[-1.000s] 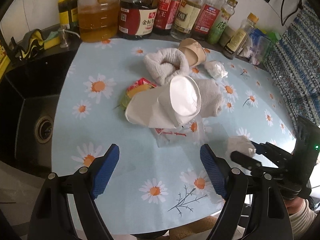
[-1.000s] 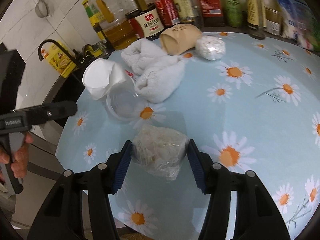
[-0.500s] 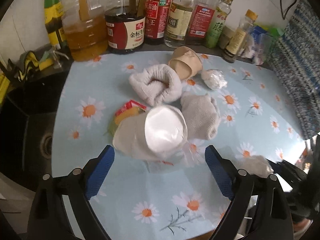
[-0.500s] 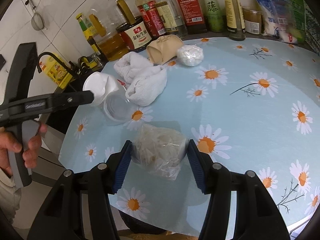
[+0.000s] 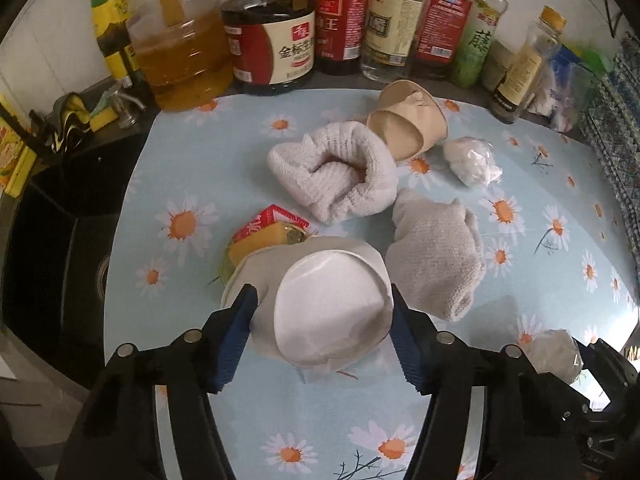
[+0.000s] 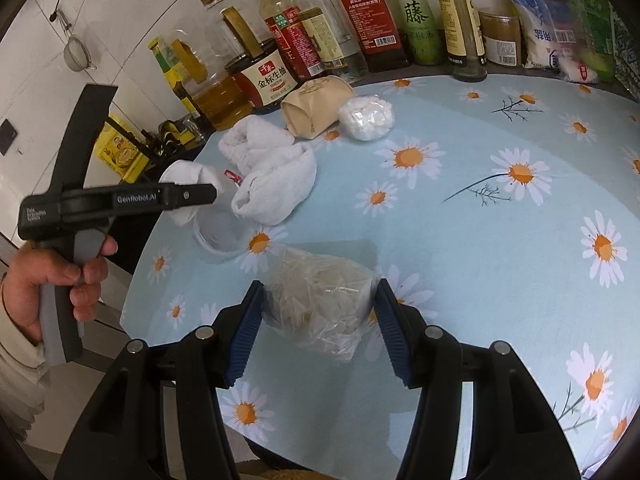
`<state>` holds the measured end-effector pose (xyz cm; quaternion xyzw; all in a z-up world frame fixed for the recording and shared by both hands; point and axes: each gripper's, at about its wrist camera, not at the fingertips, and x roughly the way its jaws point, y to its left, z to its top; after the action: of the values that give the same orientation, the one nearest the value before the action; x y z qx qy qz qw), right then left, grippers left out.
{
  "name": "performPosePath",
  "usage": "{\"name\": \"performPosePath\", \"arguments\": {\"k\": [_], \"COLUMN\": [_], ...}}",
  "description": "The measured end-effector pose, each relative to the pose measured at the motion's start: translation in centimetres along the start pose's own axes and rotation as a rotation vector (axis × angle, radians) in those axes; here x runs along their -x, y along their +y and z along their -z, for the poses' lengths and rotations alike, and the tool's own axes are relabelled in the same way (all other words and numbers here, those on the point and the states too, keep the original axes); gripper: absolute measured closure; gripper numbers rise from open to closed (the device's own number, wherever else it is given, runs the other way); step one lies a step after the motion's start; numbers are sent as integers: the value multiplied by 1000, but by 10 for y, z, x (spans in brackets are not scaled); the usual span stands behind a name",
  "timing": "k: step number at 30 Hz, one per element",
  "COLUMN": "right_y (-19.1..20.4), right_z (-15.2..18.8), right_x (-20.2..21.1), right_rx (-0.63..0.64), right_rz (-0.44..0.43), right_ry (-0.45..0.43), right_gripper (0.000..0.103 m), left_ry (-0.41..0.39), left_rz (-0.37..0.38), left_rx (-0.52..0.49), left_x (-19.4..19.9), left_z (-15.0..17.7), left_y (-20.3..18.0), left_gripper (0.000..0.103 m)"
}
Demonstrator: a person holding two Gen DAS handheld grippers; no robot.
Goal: Collect trash
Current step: 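Carry the white paper cup in the left tool while the right tool carries the tissue bag to the bin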
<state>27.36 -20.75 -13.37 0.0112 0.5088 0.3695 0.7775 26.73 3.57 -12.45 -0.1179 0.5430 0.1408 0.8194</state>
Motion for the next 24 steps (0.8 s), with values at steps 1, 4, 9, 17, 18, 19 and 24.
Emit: {"name": "performPosePath", "arguments": {"k": [1, 4, 9, 17, 18, 19, 24], "right_y": [-2, -6, -8, -3, -3, -2, 9], "right_z": [-1, -3, -11, -15, -14, -13, -7], "right_x": [-1, -4, -8, -10, -9, -8, 6], "right_rx": [2, 15, 63, 105, 109, 112, 122], "right_rz": [-4, -21, -53, -89, -88, -84, -71], "right_ry": [6, 27, 57, 76, 76, 76, 53], "right_gripper": [47, 47, 47, 47, 47, 47, 47], "left_ry": [-2, -19, -42, -104, -110, -117, -145], "left_rz": [2, 8, 2, 26, 27, 31, 59], "left_rx": [14, 50, 90, 110, 108, 109, 105], "left_x": [0, 4, 15, 46, 49, 55, 73], "left_z": [1, 2, 2, 9, 11, 13, 26], "left_y": [2, 5, 8, 6, 6, 6, 9], "left_gripper": [41, 41, 41, 41, 41, 41, 41]}}
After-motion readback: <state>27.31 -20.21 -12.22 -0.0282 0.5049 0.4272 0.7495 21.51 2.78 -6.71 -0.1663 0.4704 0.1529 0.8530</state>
